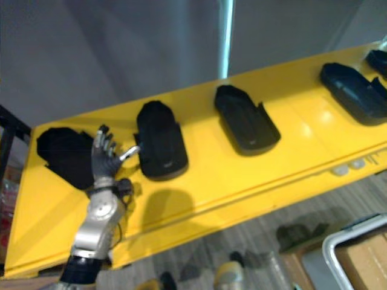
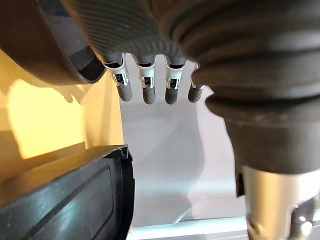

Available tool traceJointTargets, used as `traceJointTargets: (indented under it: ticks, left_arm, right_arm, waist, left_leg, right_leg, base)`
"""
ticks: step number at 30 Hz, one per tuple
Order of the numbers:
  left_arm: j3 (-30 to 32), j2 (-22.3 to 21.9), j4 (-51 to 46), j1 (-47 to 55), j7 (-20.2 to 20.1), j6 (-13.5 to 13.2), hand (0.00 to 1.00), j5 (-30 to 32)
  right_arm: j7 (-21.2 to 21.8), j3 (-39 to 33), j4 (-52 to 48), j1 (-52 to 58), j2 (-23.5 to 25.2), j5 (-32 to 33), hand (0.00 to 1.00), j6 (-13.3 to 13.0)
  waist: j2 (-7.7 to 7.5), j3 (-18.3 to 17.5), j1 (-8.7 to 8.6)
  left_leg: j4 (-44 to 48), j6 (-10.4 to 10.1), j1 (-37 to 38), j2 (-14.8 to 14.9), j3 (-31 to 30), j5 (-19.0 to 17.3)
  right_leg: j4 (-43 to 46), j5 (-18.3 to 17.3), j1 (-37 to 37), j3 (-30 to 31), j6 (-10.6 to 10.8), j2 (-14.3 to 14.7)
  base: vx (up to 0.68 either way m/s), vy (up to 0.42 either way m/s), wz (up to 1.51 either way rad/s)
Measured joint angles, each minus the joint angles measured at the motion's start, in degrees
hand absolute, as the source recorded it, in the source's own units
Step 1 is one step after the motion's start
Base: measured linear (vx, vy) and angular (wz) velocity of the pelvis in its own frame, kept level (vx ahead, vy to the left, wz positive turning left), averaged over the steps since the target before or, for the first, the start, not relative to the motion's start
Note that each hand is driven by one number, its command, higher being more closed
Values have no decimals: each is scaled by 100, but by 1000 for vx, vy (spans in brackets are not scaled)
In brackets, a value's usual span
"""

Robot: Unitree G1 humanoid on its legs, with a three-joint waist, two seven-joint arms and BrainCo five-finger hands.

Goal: Walk over and take plastic housings, then place them on the shelf

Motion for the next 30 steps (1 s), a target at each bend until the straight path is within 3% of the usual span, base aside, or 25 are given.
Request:
traceJointTargets:
  ticks: [1,3,8,16,20,30]
  left_arm:
    - [27,0,5,-15,-39,0,0,1]
    - [123,0,60,-59,-85,0,0,4]
    - [277,4,98,-143,-267,3,0,13]
    - [319,250,216,-224,-415,-37,0,66]
    - [317,264,216,-242,-566,-240,0,109]
    - [91,511,207,-441,-1280,-400,0,23]
  right_arm:
    - [436,0,100,-2,-10,191,0,71]
    - [845,-1,294,-2,-8,297,0,90]
    - [1614,-107,626,-7,-20,525,0,102]
    - [2131,-150,854,-54,-33,684,0,277]
    - [2374,-228,1014,-72,-37,753,0,364]
    - [2649,-319,1099,-131,-42,759,0,437]
  waist:
    - [-3,22,-3]
    - [-10,38,2]
    - [-53,66,36]
    - [-73,77,50]
    - [-74,77,72]
    - [-80,77,166]
  left_leg:
    - [63,-5,1,23,-20,-40]
    - [104,-6,-5,46,-40,-82]
    - [286,1,-130,82,-122,-168]
    - [504,8,-197,145,-139,-303]
    - [537,6,-199,157,-138,-329]
    - [617,1,-204,197,-133,-382]
  right_leg:
    - [-3,0,44,-17,0,14]
    - [-3,-3,73,-32,-4,29]
    - [-10,-7,90,-90,-11,42]
    - [-21,-11,125,-119,-19,69]
    - [-23,-11,133,-119,-18,78]
    - [-23,-11,149,-117,-18,101]
  base:
    - [0,0,0]
    - [0,0,0]
    - [-4,31,6]
    - [3,33,0]
    - [10,17,0]
    - [2,7,0]
